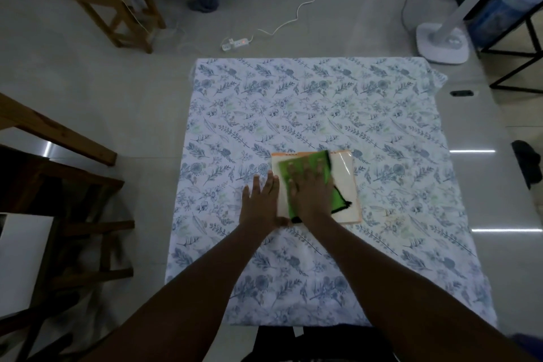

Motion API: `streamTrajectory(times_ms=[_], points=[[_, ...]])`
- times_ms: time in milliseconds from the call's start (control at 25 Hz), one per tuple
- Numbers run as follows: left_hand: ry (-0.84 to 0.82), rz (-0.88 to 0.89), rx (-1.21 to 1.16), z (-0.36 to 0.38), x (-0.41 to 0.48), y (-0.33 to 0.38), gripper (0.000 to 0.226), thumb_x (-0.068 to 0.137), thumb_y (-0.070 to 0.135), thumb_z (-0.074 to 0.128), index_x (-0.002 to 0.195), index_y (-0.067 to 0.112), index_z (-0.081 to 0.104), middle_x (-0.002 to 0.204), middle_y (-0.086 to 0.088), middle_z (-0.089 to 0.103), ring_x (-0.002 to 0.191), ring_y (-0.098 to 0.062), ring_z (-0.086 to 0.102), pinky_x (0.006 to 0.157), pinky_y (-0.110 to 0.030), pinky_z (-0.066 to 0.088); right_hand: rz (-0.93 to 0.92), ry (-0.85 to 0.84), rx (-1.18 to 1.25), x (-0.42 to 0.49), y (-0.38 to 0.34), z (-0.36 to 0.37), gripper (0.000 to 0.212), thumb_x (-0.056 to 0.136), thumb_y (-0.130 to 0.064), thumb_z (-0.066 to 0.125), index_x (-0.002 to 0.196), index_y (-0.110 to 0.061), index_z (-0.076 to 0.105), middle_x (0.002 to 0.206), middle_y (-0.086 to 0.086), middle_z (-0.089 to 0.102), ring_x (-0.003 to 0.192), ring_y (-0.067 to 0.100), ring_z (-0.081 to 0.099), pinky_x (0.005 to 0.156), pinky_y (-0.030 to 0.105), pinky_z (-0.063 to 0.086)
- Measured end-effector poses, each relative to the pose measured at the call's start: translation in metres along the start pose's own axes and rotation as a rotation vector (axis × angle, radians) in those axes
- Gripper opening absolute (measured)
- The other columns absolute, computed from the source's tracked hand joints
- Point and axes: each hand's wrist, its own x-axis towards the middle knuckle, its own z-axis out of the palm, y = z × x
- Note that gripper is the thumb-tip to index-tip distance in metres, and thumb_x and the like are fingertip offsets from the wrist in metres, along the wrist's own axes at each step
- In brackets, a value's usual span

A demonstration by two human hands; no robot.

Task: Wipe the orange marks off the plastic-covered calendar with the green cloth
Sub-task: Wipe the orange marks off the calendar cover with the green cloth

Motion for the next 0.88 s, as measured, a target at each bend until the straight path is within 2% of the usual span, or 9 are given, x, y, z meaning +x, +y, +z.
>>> streamTrajectory(times_ms=[80,120,160,280,320,480,640,800,880], points=[[0.016,0.013,-0.004,0.002,-0.001,0.0,0.118,0.073,0.069,0.064,0.155,0.018,-0.004,0.165,-0.005,-0.006,0.15,-0.038,-0.007,0.119,-0.057,0.006,-0.221,-0.052,-0.056,-0.026,0.011,0.009,0.051,0.098,-0.047,0.022,0.149,-0.039,0.021,0.162,-0.003,0.018,0.15,0.028,0.005,0.117,0.057,0.015],[0.018,0.012,0.001,0.002,-0.003,0.001,0.119,0.072,0.069,0.065,0.155,0.018,-0.004,0.165,-0.005,-0.007,0.15,-0.038,-0.007,0.119,-0.057,0.006,-0.256,-0.066,-0.079,-0.025,0.023,0.003,0.051,0.098,-0.048,0.02,0.148,-0.041,0.02,0.162,-0.005,0.017,0.15,0.027,0.004,0.117,0.057,0.015],[0.01,0.006,-0.001,0.001,-0.002,0.001,0.12,0.071,0.07,0.065,0.155,0.017,-0.003,0.165,-0.006,-0.007,0.15,-0.038,-0.007,0.119,-0.057,0.006,-0.238,-0.052,-0.079,-0.012,0.031,0.0,0.051,0.098,-0.049,0.019,0.148,-0.042,0.022,0.162,-0.005,0.017,0.15,0.027,0.004,0.117,0.058,0.016],[0.016,0.003,-0.003,0.002,-0.001,0.0,0.124,0.068,0.071,0.066,0.154,0.013,-0.001,0.165,-0.007,-0.006,0.149,-0.04,-0.006,0.118,-0.058,0.007,0.024,-0.035,-0.011,0.018,0.013,-0.005,0.048,0.1,-0.044,0.026,0.148,-0.042,0.024,0.163,-0.002,0.015,0.15,0.03,0.003,0.116,0.059,0.013],[0.016,0.002,-0.007,0.002,-0.001,0.0,0.123,0.068,0.07,0.066,0.154,0.013,-0.001,0.165,-0.007,-0.005,0.149,-0.04,-0.006,0.118,-0.058,0.007,0.017,-0.046,-0.017,0.02,0.003,-0.002,0.049,0.1,-0.043,0.026,0.148,-0.041,0.023,0.164,-0.002,0.012,0.15,0.03,0.001,0.116,0.059,0.011],[0.024,0.008,-0.052,0.003,-0.002,-0.001,0.122,0.069,0.069,0.067,0.155,0.015,-0.001,0.165,-0.004,-0.003,0.15,-0.037,-0.008,0.119,-0.057,0.005,-0.315,-0.111,-0.15,0.015,0.023,-0.002,0.051,0.097,-0.049,0.02,0.147,-0.046,0.02,0.164,-0.002,0.009,0.15,0.029,-0.001,0.117,0.058,0.013],[0.027,0.008,-0.044,0.004,-0.002,-0.002,0.125,0.068,0.072,0.066,0.155,0.013,-0.002,0.165,-0.004,-0.007,0.15,-0.037,-0.009,0.118,-0.057,0.006,-0.17,-0.096,-0.083,0.037,-0.003,-0.007,0.05,0.097,-0.045,0.029,0.147,-0.041,0.027,0.164,0.0,0.009,0.15,0.031,0.001,0.117,0.059,0.012],[0.023,0.008,-0.058,0.006,-0.001,-0.003,0.123,0.067,0.073,0.065,0.155,0.015,0.001,0.165,-0.003,-0.002,0.15,-0.036,-0.009,0.119,-0.057,0.006,-0.357,-0.092,-0.165,0.028,0.017,-0.004,0.054,0.094,-0.048,0.017,0.147,-0.044,0.024,0.164,0.0,0.013,0.15,0.031,0.003,0.115,0.06,0.017],[0.012,0.009,-0.08,0.005,0.0,-0.004,0.124,0.066,0.074,0.065,0.155,0.015,0.001,0.165,-0.002,-0.002,0.15,-0.035,-0.009,0.119,-0.057,0.005,-0.384,-0.092,-0.184,0.033,0.028,-0.008,0.052,0.094,-0.048,0.021,0.146,-0.046,0.024,0.163,0.001,0.014,0.15,0.031,0.003,0.115,0.062,0.017]])
